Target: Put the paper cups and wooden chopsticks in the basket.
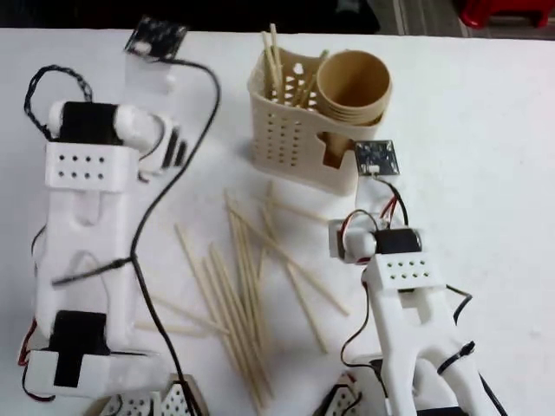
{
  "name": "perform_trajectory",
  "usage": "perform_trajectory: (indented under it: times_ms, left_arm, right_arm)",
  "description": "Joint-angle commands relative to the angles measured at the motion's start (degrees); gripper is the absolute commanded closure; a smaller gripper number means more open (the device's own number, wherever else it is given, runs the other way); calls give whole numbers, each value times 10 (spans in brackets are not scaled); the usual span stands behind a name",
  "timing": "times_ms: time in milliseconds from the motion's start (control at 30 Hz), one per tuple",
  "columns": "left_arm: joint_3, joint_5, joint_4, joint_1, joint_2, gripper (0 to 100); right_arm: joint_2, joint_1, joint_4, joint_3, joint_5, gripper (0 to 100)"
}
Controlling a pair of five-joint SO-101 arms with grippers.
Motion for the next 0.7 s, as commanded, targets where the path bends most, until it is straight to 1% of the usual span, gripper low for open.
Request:
perform_trajectory:
  times_ms: [0,133,200,267,367,467,567,667]
  left_arm:
    - [53,-51,15,-58,-20,849]
    - [113,-119,-4,-123,-20,849]
    - [130,-166,-16,-155,-20,849]
    - [143,-225,-20,-173,-20,849]
    - [158,-317,-8,-175,-20,849]
    - [173,-396,12,-163,-20,849]
    - [205,-452,21,-148,-40,849]
    - [266,-492,13,-124,-104,849]
  right_arm:
    - [-10,2,-9,-2,-4,981]
    - [-10,1,-9,-2,-4,981]
    - [-10,1,-9,-2,-4,981]
    - [-10,1,-9,-2,-4,981]
    - [-10,1,-9,-2,-4,981]
    - [-10,1,-9,-2,-4,981]
    - [-10,1,-9,-2,-4,981]
    - [-10,1,-9,-2,-4,981]
